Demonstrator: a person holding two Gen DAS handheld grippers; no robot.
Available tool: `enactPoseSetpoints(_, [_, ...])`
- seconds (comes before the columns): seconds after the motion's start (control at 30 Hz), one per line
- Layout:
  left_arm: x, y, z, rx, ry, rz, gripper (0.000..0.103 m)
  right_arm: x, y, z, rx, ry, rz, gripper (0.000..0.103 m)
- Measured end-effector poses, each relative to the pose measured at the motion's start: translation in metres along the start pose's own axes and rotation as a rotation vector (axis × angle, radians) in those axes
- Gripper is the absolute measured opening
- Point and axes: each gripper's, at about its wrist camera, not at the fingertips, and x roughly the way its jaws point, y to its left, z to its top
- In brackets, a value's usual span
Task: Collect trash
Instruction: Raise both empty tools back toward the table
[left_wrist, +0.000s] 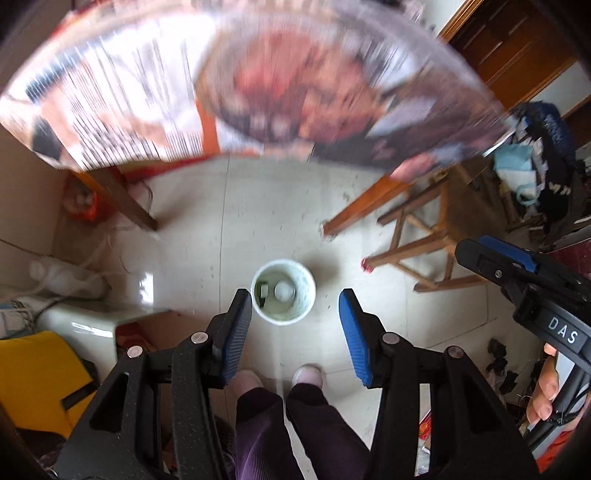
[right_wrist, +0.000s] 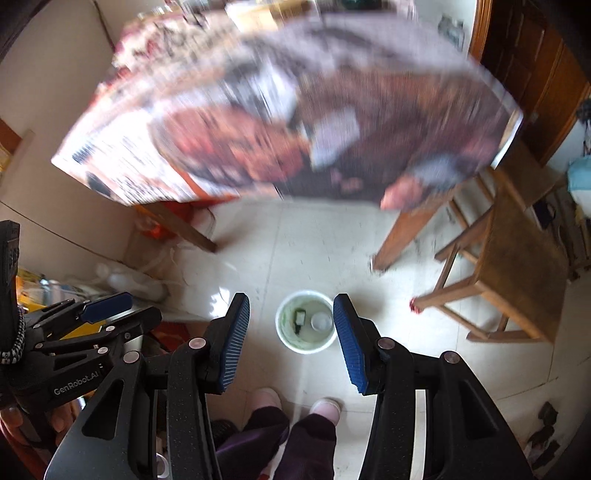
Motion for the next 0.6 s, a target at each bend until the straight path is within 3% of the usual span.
enactPoseSetpoints(0.4, [-0.188,-0.030,0.020,0.099,-0.304,-0.030,0.048,-0.168,0.042,0.024,-0.002,-0.313,-0.022,0.044])
enactPoseSetpoints(0.6, [-0.255,-0.033,0.019,0.145,-0.451,-0.064,0.058,-0.228,0.055,0.027,0.015,-0.469,-0.063,0.044])
